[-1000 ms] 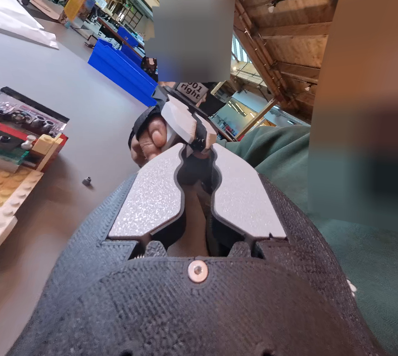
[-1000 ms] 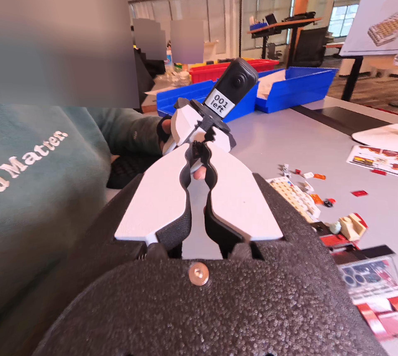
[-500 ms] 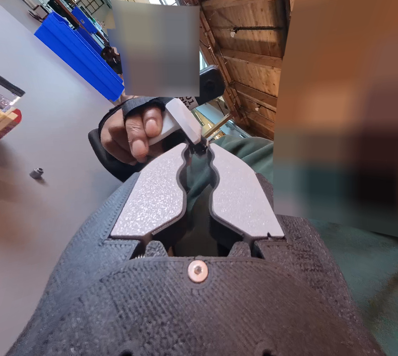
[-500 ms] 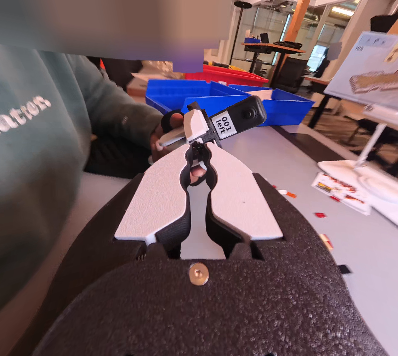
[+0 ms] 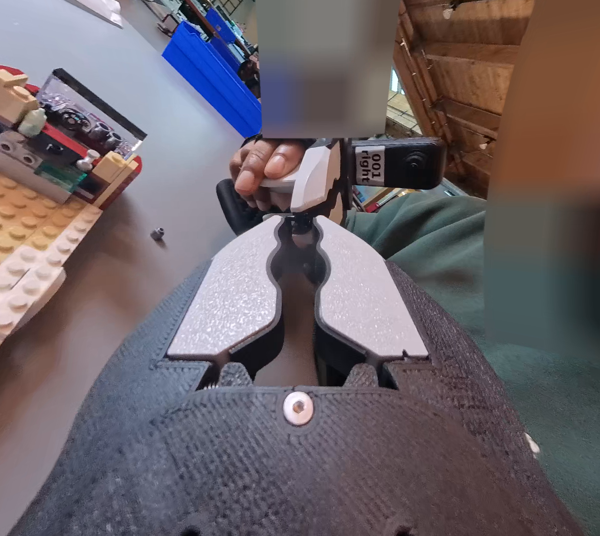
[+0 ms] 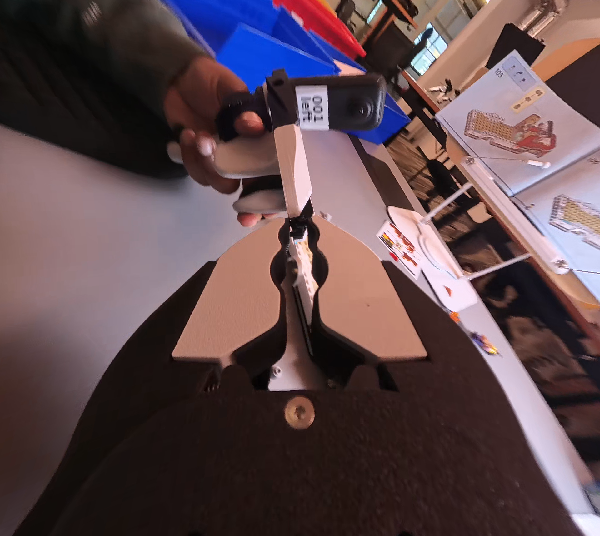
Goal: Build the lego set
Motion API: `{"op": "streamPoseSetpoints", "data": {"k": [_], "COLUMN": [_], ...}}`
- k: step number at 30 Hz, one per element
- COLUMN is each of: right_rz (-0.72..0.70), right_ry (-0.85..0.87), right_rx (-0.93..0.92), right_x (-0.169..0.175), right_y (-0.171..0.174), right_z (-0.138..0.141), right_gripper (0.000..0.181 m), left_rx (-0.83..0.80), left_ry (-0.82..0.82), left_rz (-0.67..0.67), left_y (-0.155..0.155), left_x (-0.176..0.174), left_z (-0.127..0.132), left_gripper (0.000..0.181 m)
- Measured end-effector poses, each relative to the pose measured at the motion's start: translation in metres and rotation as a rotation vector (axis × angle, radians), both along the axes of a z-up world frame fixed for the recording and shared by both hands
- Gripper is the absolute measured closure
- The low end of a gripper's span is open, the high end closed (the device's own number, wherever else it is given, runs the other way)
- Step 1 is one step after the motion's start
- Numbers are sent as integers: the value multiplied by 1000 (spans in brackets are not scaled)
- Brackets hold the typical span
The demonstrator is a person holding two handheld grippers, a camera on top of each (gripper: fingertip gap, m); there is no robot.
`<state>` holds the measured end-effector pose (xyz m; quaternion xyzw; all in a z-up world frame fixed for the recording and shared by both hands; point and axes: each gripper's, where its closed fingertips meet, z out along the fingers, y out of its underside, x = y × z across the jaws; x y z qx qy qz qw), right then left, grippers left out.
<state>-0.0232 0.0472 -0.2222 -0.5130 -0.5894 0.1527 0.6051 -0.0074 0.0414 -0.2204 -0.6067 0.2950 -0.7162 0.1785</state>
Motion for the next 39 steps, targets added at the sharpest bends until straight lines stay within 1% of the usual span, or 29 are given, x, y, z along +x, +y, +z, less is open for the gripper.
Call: {"op": "streamPoseSetpoints", "data": {"k": [3,5,7,10,12,21,25,31,33,35,36,39], "right_rz": [-34,-41,-18,54,92,326,384,365,350,332,330,349], "right_ry": [-61,-54,27,210,304,577,602,549,524,499,497,536], "right_rx": [49,21,-83,-287,-376,-616,-645,-589,-569,-551,-550,-565], "right_x": [1,1,0,0,2,4,1,0,1,2,3,5], "right_y": [4,5,4,2,3,-10,-14,-15,-14,-12,-12,-13], "right_z": [-6,-7,-2,10,17,41,42,37,35,32,31,38], "right_gripper": [171,172,172,173,173,173,173,173,173,173,173,173], "left_rx": [12,19,23,54,80,73,-21,-139,-144,-151,-129,-99], "left_ry": [48,49,14,-47,-63,-143,-207,-234,-232,-246,-240,-202], "left_rz": [32,44,43,23,9,10,-25,-61,-55,-60,-58,-26], "left_y": [3,4,4,0,-5,-10,-12,-12,-9,-9,-10,-7], "left_x": [1,1,0,-4,-4,-2,-5,-6,-6,-8,-8,-6], "left_z": [-6,-6,0,11,15,31,37,34,31,34,34,28], "left_gripper": [166,166,165,161,161,167,167,172,181,181,181,181]}}
